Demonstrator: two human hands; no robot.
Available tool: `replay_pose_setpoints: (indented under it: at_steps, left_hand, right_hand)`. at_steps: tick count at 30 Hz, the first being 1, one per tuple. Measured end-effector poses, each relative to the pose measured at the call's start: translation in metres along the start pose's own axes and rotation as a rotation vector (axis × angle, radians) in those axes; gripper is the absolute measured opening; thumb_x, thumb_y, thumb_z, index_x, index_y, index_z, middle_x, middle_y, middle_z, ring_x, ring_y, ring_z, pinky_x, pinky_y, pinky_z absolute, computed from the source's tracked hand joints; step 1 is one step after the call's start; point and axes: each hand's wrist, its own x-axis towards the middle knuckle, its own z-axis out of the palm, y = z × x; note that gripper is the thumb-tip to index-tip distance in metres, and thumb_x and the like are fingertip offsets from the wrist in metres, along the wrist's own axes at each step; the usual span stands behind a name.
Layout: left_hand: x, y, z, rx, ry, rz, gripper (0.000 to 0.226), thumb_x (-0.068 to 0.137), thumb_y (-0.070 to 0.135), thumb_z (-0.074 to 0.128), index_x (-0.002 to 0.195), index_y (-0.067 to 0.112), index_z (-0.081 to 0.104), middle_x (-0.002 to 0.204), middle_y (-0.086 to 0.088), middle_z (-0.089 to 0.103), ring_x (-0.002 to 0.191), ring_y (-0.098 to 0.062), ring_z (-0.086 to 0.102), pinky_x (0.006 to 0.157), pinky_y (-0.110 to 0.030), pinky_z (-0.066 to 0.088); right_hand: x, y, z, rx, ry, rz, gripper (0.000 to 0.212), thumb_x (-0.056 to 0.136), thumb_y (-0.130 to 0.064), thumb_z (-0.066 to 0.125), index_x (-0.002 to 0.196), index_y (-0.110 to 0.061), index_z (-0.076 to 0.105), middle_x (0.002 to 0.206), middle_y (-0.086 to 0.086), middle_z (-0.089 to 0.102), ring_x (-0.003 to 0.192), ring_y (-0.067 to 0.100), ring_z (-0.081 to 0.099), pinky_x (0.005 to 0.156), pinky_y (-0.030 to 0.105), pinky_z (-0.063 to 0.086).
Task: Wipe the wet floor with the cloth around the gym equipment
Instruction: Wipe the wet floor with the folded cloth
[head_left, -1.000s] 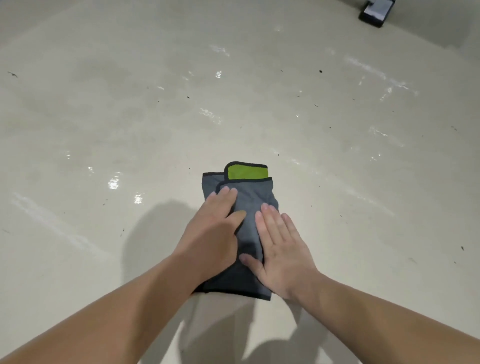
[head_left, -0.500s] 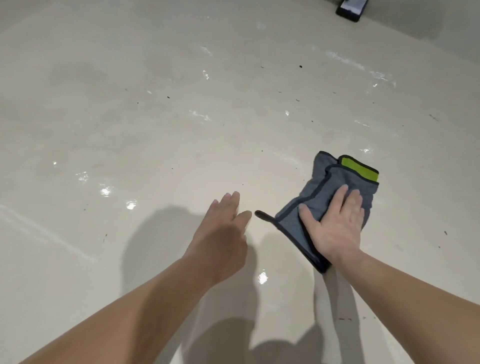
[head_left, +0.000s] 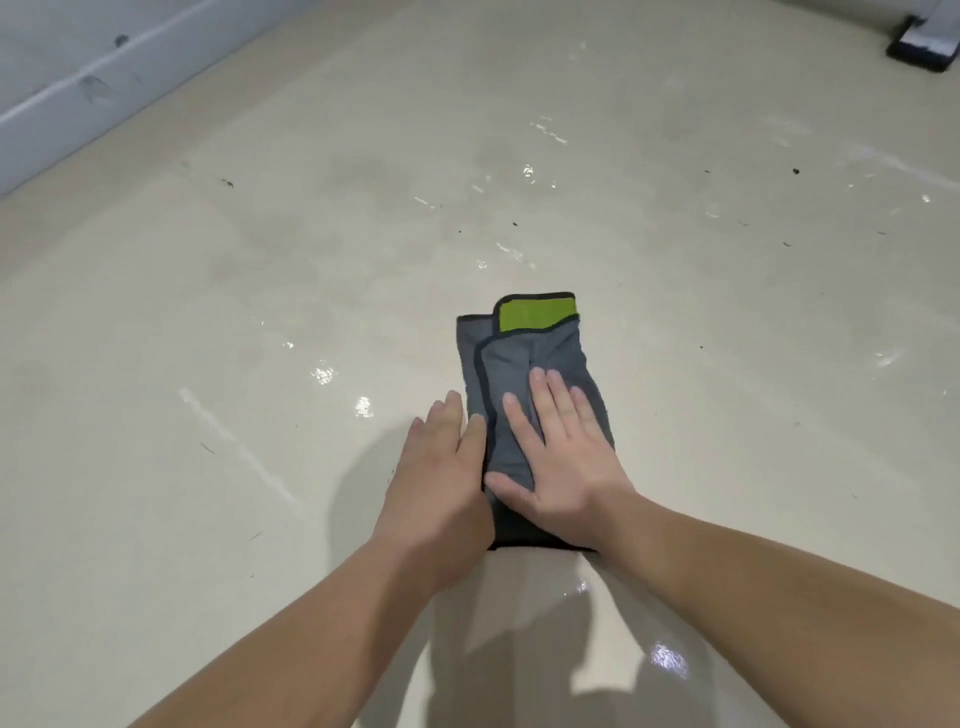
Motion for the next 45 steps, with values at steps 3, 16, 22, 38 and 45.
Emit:
replay_pose_setpoints:
  at_steps: [3,16,22,38,45]
  left_hand:
    - [0.005,-0.004,-0.005,0.078,-0.017,0.028,0.073,0.08,0.022,0.011,0.141,0.002,0.044,0.156,-0.03,0.031,0.15,-0.044,0.021,0.123,-0.051,0.022]
    - [-0.007,0.004,-0.034,-0.039,-0.066,-0.033,0.054,0.092,0.01,0.043,0.146,0.014,0.038,0.173,-0.009,-0.001,0.16,-0.023,-0.013,0.129,-0.037,-0.011]
    - [-0.023,-0.023,-0.085,0.181,-0.165,-0.16,0.074,0.092,0.04,0.03,0.161,0.014,0.022,0.172,-0.012,0.006,0.159,-0.029,0.004,0.129,-0.041,0.006]
    - [0.029,-0.043,-0.127,0.171,-0.569,-0.168,0.065,0.103,0.048,0.044,0.157,0.017,0.024,0.162,-0.026,0.018,0.148,-0.043,0.022,0.12,-0.048,0.03]
    - [0.067,-0.045,-0.016,0.113,-0.275,-0.314,0.108,0.093,0.079,0.024,0.155,0.012,-0.032,0.152,-0.027,-0.051,0.138,-0.05,-0.05,0.117,-0.067,-0.024]
  right_hand:
    - [-0.006,0.027,-0.004,-0.047,0.023,-0.04,0.091,0.09,-0.083,0.013,0.163,-0.03,-0.001,0.168,0.01,-0.022,0.154,0.021,-0.024,0.127,0.047,0.002]
    - [0.057,-0.001,-0.013,0.124,0.167,0.696,0.096,0.093,-0.074,0.014,0.162,-0.011,-0.007,0.163,0.034,-0.016,0.152,0.044,-0.019,0.123,0.054,-0.014]
    - [0.092,-0.093,-0.009,-0.065,-0.096,-0.249,0.087,0.08,-0.051,-0.004,0.159,-0.018,-0.021,0.158,0.022,-0.04,0.147,0.036,-0.038,0.122,0.053,-0.016]
    - [0.122,-0.034,-0.14,0.347,-0.314,-0.056,0.039,0.097,-0.034,0.042,0.131,-0.028,0.061,0.13,-0.006,0.065,0.12,0.019,0.059,0.1,0.038,0.049]
    - [0.115,-0.027,-0.12,0.391,-0.156,0.178,0.04,0.1,-0.036,0.044,0.138,-0.032,0.056,0.137,-0.015,0.06,0.125,0.012,0.056,0.103,0.036,0.048]
